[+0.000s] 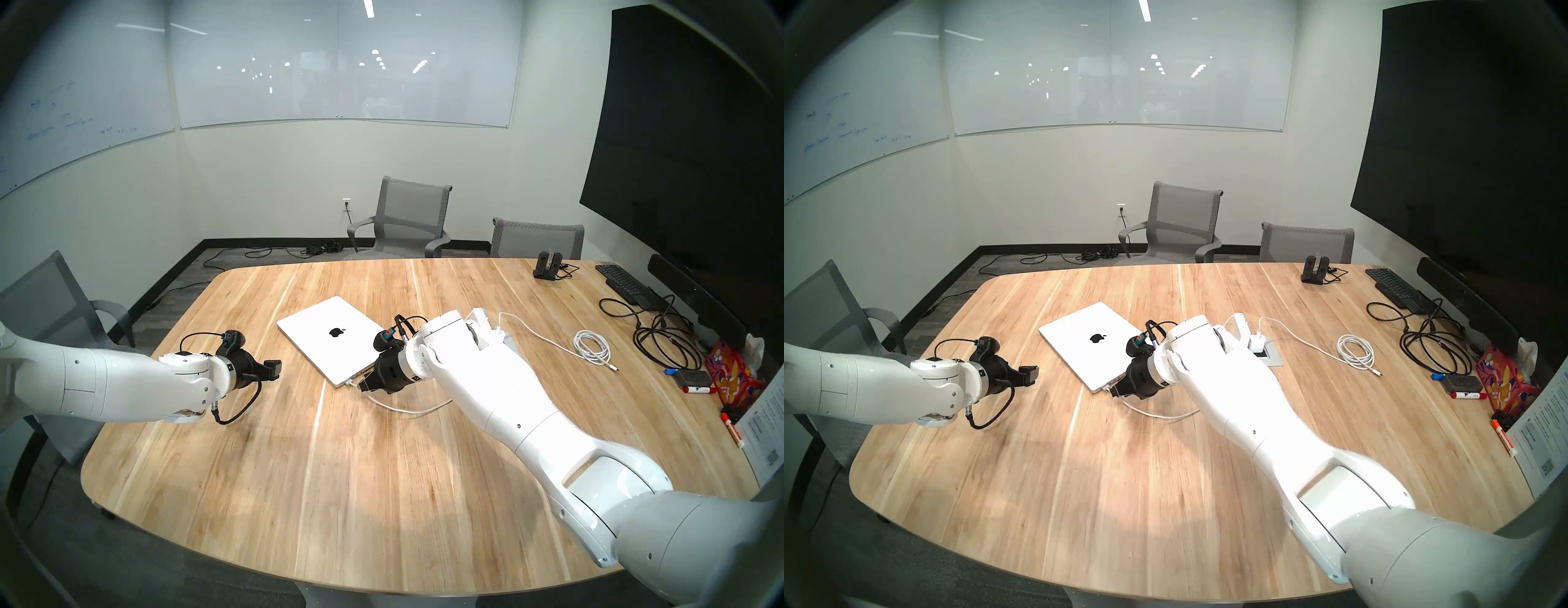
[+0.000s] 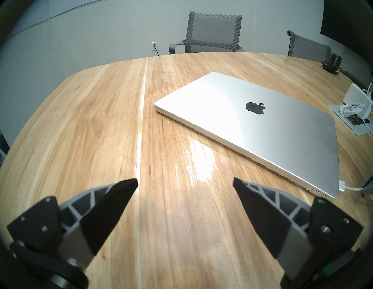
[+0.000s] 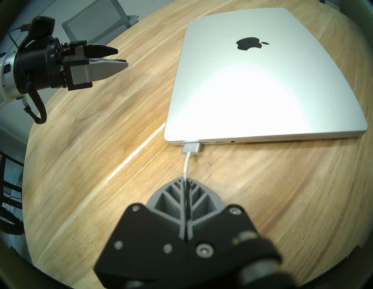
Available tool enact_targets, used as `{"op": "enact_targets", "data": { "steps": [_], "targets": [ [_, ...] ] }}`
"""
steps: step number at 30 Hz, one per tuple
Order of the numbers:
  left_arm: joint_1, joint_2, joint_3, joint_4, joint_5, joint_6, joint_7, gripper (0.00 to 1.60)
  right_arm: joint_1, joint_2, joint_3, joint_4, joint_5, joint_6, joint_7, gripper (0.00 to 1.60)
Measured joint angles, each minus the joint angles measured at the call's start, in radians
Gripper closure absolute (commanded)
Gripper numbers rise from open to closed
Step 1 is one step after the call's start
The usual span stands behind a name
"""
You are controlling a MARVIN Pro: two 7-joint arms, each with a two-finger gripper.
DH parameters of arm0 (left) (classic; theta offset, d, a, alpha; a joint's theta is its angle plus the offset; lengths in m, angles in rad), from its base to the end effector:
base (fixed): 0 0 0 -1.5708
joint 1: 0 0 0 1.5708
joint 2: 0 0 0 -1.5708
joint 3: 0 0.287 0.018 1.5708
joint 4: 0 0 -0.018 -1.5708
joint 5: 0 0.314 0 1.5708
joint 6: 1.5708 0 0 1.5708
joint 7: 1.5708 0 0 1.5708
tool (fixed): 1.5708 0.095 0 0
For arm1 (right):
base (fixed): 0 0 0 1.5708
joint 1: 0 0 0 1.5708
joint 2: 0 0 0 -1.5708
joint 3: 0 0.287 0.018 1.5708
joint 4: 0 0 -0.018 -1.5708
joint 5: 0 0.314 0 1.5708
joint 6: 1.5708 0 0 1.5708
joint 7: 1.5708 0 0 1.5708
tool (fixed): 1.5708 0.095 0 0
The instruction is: Plug the charging cable into the port of a MacBook
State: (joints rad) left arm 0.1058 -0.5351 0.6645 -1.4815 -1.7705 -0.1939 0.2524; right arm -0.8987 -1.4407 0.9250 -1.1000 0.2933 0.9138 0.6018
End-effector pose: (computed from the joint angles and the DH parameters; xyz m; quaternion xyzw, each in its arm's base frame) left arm 0.4476 0.1450 -0.2959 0.8798 -0.0524 0.4717 0.0273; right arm 0.4947 0.1757 -0.2881 -0.8612 -0.3473 -0.2579 0.2667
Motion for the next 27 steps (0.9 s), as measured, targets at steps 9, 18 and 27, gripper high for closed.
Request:
{"op": "enact_targets", "data": {
  "steps": [9, 18, 27],
  "targets": [
    [0.0, 0.0, 0.0, 0.0, 0.0, 0.0, 0.0, 0.0, -0.008, 0.001, 0.0, -0.012, 0.0, 0.003, -0.003, 1.6],
    [0.0, 0.0, 0.0, 0.0, 0.0, 0.0, 0.0, 0.0, -0.013, 0.001, 0.0, -0.016, 0.0, 0.004, -0.006, 1.6],
    [0.0, 0.0, 0.0, 0.0, 0.0, 0.0, 0.0, 0.0, -0.021, 0.001, 0.0, -0.018, 0.0, 0.001, -0.011, 1.6]
  ]
}}
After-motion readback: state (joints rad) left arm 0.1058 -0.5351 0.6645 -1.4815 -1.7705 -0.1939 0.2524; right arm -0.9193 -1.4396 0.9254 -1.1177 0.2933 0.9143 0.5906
